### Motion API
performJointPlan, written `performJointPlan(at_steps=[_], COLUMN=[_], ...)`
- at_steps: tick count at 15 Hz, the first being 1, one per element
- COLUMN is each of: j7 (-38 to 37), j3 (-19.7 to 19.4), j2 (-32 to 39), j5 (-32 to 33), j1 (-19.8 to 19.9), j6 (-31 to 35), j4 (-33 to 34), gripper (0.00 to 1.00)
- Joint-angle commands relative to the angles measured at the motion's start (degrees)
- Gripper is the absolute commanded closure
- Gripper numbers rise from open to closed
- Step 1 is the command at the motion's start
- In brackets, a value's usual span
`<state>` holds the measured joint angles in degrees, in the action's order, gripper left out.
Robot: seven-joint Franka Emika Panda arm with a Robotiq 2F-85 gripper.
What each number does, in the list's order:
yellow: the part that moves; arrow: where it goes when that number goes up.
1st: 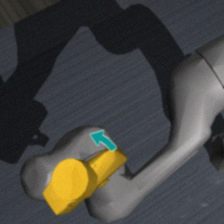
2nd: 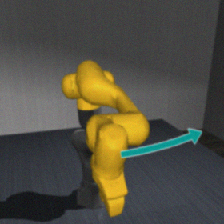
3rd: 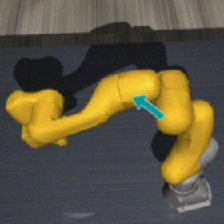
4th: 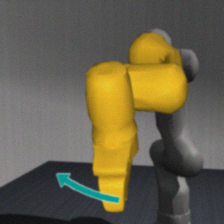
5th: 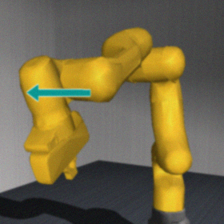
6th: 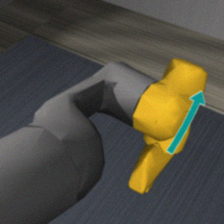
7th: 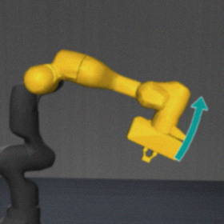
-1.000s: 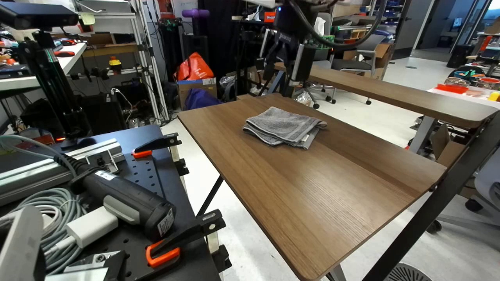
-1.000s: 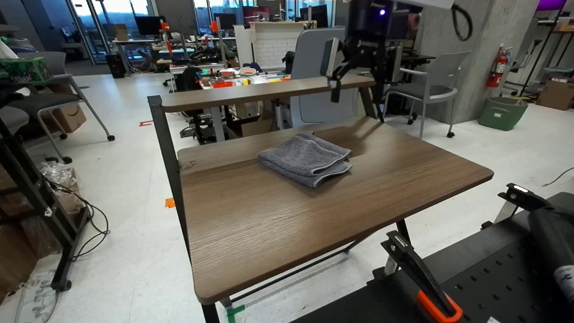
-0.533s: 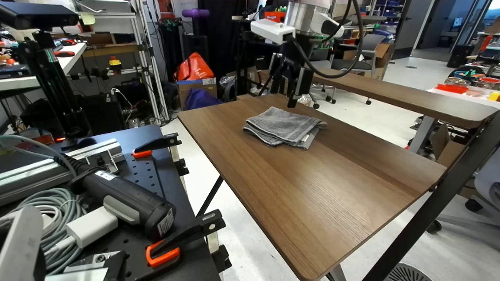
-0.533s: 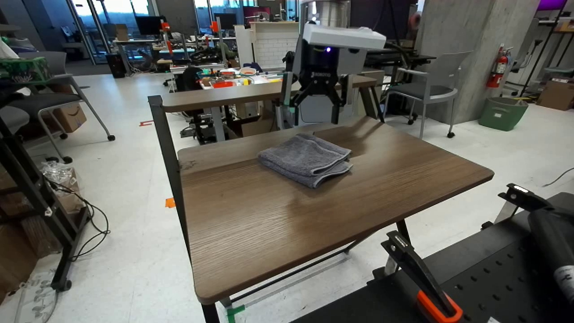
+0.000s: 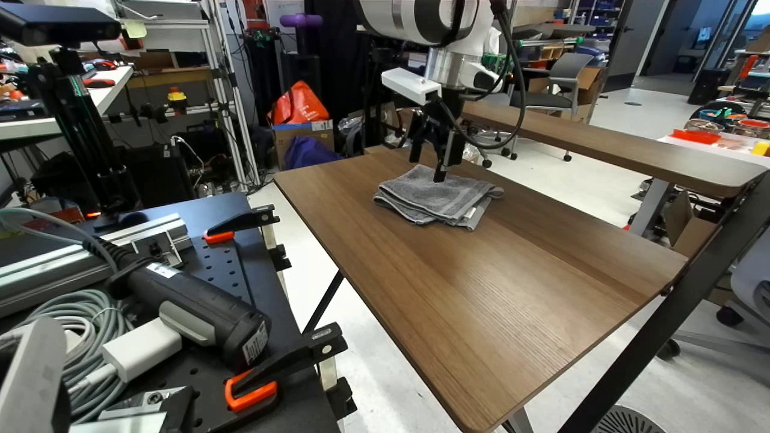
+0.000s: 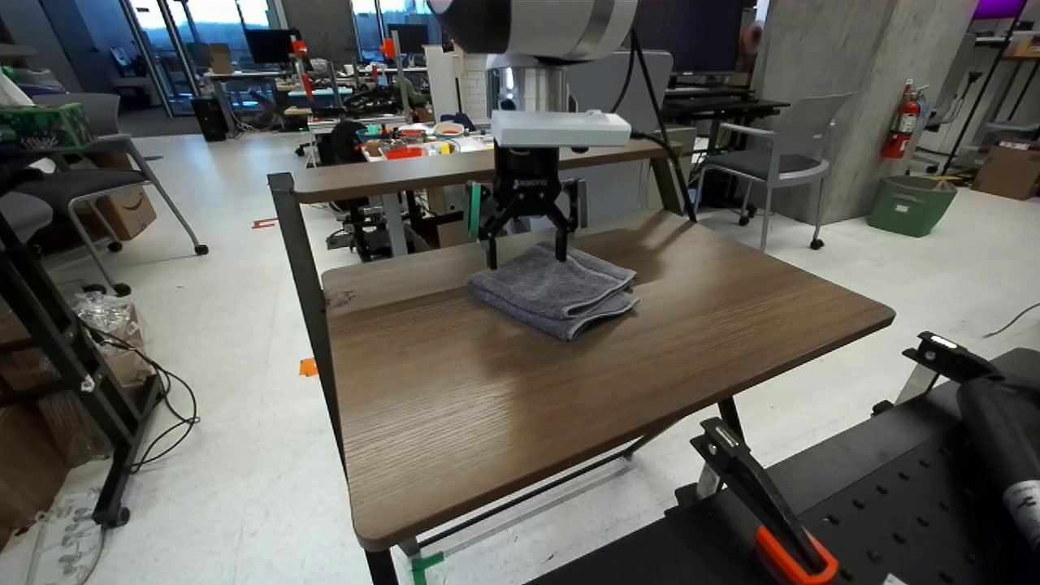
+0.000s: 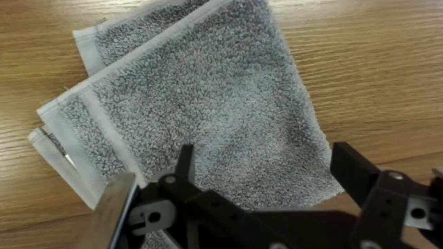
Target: Move the towel to the right
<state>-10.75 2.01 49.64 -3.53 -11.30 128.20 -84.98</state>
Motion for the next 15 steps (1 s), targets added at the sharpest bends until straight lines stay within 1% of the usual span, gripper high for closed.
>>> performJointPlan(at_steps=[1,5,8,12,15], j7=[-1.8,-2.8,-3.6,-4.8,-5.4], j3=[-0.7,-1.9,-3.5,-5.9,-7.4], j2=[4.5,6.3,5.6,4.1,3.3], j5=[1.3,1.5,1.5,1.1,0.5], j1=[-0.7,-0.1,0.8,3.3,6.2], j6=[-1.0,-1.0,-0.7,0.3,1.0], j4=[5.0,6.0,4.6,1.4,-0.8], gripper=[0.00,0.00,0.00,0.00,0.00])
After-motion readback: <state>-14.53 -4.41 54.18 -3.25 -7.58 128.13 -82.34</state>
